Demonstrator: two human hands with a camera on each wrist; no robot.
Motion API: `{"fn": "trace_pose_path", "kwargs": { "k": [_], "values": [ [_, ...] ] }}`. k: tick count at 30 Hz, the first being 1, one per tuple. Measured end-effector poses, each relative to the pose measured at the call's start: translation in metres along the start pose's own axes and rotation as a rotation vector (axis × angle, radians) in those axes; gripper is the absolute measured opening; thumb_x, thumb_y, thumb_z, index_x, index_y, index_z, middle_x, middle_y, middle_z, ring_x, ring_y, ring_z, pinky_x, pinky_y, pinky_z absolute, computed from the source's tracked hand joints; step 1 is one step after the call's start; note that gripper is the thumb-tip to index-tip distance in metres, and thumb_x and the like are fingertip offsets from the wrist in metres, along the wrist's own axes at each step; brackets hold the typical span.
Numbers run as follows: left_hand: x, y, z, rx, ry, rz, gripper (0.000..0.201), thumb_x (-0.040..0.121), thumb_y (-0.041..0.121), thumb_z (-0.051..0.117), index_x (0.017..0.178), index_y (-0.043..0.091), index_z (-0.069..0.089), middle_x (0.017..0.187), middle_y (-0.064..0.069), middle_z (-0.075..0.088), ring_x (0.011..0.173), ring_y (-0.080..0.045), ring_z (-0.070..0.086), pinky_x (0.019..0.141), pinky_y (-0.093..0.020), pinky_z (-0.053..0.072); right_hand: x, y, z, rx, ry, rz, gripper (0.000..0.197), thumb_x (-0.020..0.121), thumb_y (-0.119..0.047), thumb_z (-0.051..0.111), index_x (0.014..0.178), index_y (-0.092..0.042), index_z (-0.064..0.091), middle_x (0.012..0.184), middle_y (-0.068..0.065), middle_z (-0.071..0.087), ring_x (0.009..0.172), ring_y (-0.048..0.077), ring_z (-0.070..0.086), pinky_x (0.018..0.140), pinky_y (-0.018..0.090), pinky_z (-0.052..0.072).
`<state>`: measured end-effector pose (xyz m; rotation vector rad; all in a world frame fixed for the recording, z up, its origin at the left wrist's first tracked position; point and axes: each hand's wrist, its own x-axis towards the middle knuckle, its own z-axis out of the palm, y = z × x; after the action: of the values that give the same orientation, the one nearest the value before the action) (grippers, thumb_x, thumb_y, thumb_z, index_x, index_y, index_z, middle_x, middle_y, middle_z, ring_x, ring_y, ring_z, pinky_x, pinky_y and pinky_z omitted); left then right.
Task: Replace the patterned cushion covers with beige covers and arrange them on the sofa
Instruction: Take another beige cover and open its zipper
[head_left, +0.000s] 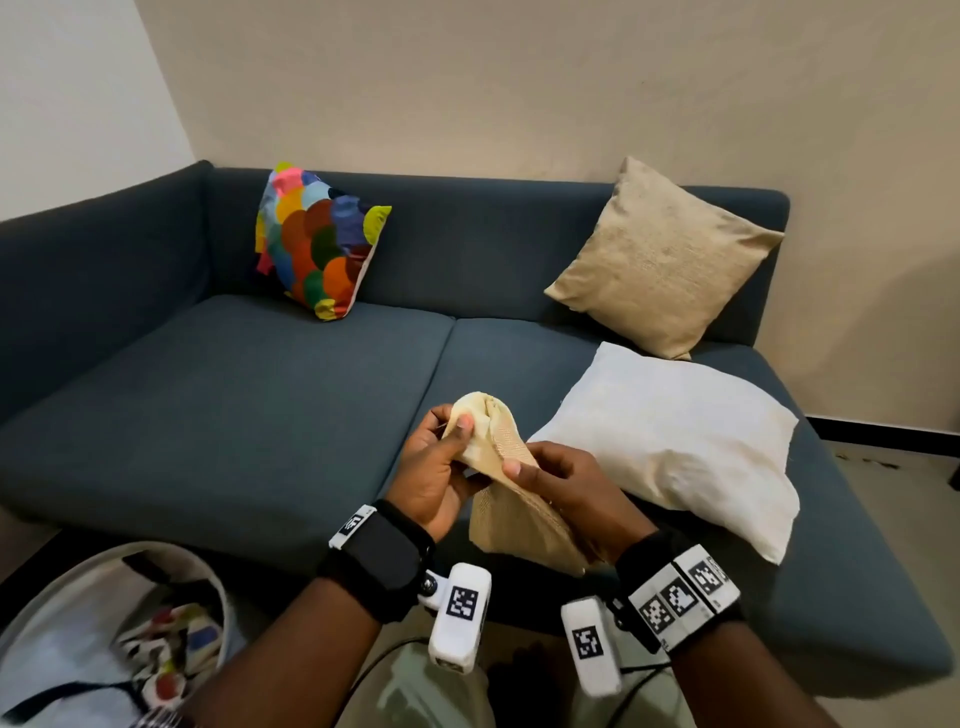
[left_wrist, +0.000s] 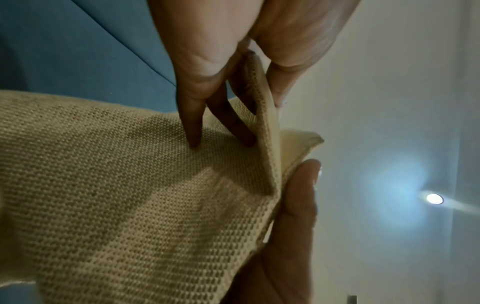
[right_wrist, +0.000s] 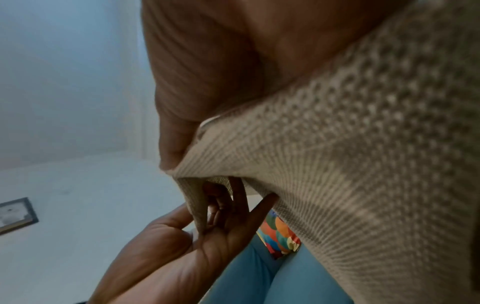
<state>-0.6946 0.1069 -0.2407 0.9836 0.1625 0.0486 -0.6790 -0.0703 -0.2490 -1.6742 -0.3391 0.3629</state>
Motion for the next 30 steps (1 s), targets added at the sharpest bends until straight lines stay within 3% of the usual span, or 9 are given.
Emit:
{"fn": "trace_pose_path", "kwargs": {
  "k": [2, 6, 13, 17, 20, 22, 25, 28, 30],
  "values": [
    [-0.002, 0.004, 0.002, -0.033, -0.031, 0.028, 0.017, 0.090, 0.021, 0.061, 0.103, 0.012, 0.054, 0.109, -0.016, 0.066, 0.102, -0.033, 0.062, 0.095, -0.063, 0.047, 0.000, -0.005, -0.003, -0.078, 0.055, -0.049, 0.038, 0.085, -0.050, 0.074, 0.110, -0.022, 0.074, 0.102, -0.004, 0.076, 0.096, 0.014, 0.071, 0.078, 0.029, 0.055],
    [0.000, 0.022, -0.001, -0.134, -0.062, 0.112, 0.014, 0.093, 0.008, 0.056, 0.085, 0.018, 0.052, 0.094, -0.007, 0.066, 0.088, -0.024, 0.066, 0.075, -0.043, 0.057, 0.006, -0.018, -0.022, 0.212, 0.395, -0.058, 0.019, 0.100, -0.021, 0.059, 0.094, -0.015, 0.076, 0.095, 0.018, 0.075, 0.088, 0.032, 0.069, 0.081, 0.045, 0.055],
    [0.023, 0.032, -0.054, -0.094, 0.546, 0.258, 0.024, 0.070, -0.002, 0.048, 0.071, 0.022, 0.049, 0.068, 0.005, 0.050, 0.063, -0.018, 0.054, 0.055, -0.024, 0.046, 0.013, -0.009, -0.064, 0.497, 0.764, -0.052, 0.020, 0.104, -0.028, 0.051, 0.106, -0.026, 0.071, 0.098, 0.001, 0.069, 0.092, 0.020, 0.064, 0.085, 0.044, 0.054],
    [0.033, 0.008, -0.072, 0.321, 0.709, 0.159, 0.015, 0.059, 0.013, 0.048, 0.070, 0.019, 0.057, 0.070, -0.004, 0.059, 0.072, -0.032, 0.059, 0.063, -0.038, 0.047, 0.009, 0.025, -0.057, 0.637, 0.641, 0.345, 0.019, 0.106, -0.033, 0.046, 0.115, -0.023, 0.059, 0.101, 0.009, 0.067, 0.088, 0.031, 0.066, 0.079, 0.055, 0.057],
    [0.036, -0.013, -0.079, 0.279, 0.568, -0.071, 0.022, 0.075, 0.007, 0.045, 0.092, 0.011, 0.058, 0.079, -0.011, 0.058, 0.069, -0.032, 0.058, 0.053, -0.035, 0.051, 0.009, 0.033, -0.053, 0.689, 0.622, 0.390, 0.015, 0.106, -0.014, 0.043, 0.111, -0.016, 0.057, 0.096, 0.014, 0.066, 0.084, 0.034, 0.065, 0.082, 0.060, 0.055],
    [0.036, -0.018, -0.079, 0.207, 0.542, -0.139, 0.023, 0.087, 0.000, 0.040, 0.102, 0.008, 0.056, 0.078, -0.012, 0.054, 0.060, -0.025, 0.053, 0.042, -0.026, 0.048, 0.011, 0.035, -0.056, 0.692, 0.638, 0.360, 0.024, 0.099, 0.004, 0.041, 0.108, -0.010, 0.057, 0.098, 0.018, 0.064, 0.082, 0.033, 0.064, 0.064, 0.052, 0.060],
    [0.041, -0.011, -0.077, 0.315, 0.639, -0.011, 0.019, 0.092, 0.006, 0.047, 0.107, 0.016, 0.053, 0.087, -0.013, 0.059, 0.050, -0.020, 0.048, 0.033, -0.020, 0.038, 0.017, 0.032, -0.064, 0.809, 0.612, 0.272, 0.041, 0.088, 0.017, 0.044, 0.122, -0.001, 0.058, 0.103, 0.020, 0.067, 0.085, 0.032, 0.068, 0.051, 0.036, 0.059],
    [0.045, 0.006, -0.081, 0.526, 0.693, 0.244, 0.019, 0.086, 0.013, 0.058, 0.100, 0.026, 0.056, 0.090, -0.015, 0.064, 0.049, -0.025, 0.051, 0.035, -0.027, 0.040, 0.019, 0.021, -0.069, 1.023, 0.429, 0.070, 0.075, 0.061, 0.006, 0.083, 0.131, -0.004, 0.056, 0.112, 0.017, 0.070, 0.095, 0.030, 0.073, 0.071, 0.040, 0.063],
    [0.041, 0.020, -0.084, 0.686, 0.692, 0.382, 0.015, 0.082, 0.024, 0.062, 0.096, 0.028, 0.059, 0.090, -0.009, 0.067, 0.063, -0.030, 0.061, 0.050, -0.039, 0.053, 0.018, 0.012, -0.069, 1.077, 0.325, -0.066, 0.079, 0.065, 0.004, 0.078, 0.138, -0.010, 0.051, 0.126, 0.016, 0.066, 0.113, 0.031, 0.067, 0.091, 0.046, 0.057]
  ]
}}
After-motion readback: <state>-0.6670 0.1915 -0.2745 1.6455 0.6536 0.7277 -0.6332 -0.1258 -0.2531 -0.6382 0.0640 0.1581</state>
